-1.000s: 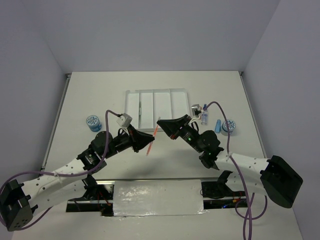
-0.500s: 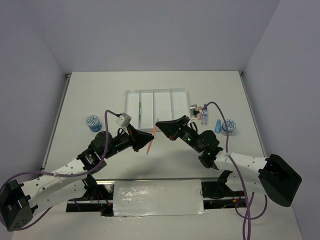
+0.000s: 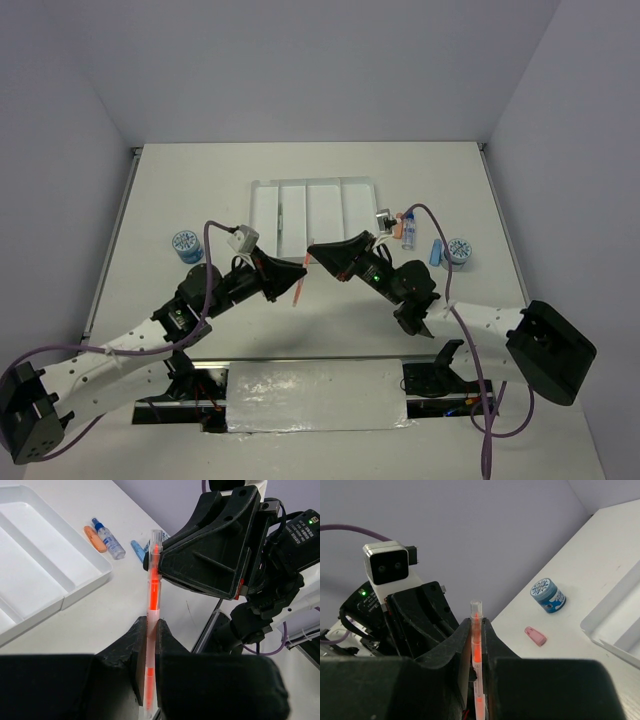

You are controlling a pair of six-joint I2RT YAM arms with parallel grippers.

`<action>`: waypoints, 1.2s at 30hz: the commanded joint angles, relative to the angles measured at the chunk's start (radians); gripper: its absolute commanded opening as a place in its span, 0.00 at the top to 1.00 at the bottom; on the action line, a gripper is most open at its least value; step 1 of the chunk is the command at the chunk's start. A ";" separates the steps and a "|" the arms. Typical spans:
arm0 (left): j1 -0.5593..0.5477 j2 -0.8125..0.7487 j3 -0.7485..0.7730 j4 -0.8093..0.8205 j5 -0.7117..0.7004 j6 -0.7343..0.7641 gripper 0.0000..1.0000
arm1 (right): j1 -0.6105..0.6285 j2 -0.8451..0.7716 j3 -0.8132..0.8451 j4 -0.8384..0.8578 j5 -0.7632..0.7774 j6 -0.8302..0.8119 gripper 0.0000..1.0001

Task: Sort the stationery into containers
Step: Close the pen cap on the pen.

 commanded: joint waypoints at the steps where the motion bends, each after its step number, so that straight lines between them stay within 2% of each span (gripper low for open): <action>1: 0.006 -0.020 0.034 0.124 -0.027 0.052 1.00 | 0.010 0.018 0.012 0.049 -0.069 0.027 1.00; 10: 0.006 0.015 0.080 0.095 0.034 0.148 1.00 | 0.010 -0.026 0.031 -0.007 -0.169 -0.031 0.90; 21: 0.006 0.019 0.062 0.116 0.059 0.148 1.00 | 0.010 -0.106 0.075 -0.141 -0.218 -0.138 0.80; 26: 0.006 0.015 0.062 0.115 0.059 0.149 1.00 | 0.010 -0.106 0.080 -0.153 -0.224 -0.149 0.69; 27: 0.006 0.015 0.063 0.113 0.057 0.148 1.00 | 0.010 -0.105 0.080 -0.152 -0.227 -0.149 0.63; 36: 0.006 0.009 0.080 0.096 0.045 0.148 1.00 | 0.010 -0.097 0.086 -0.164 -0.230 -0.155 0.63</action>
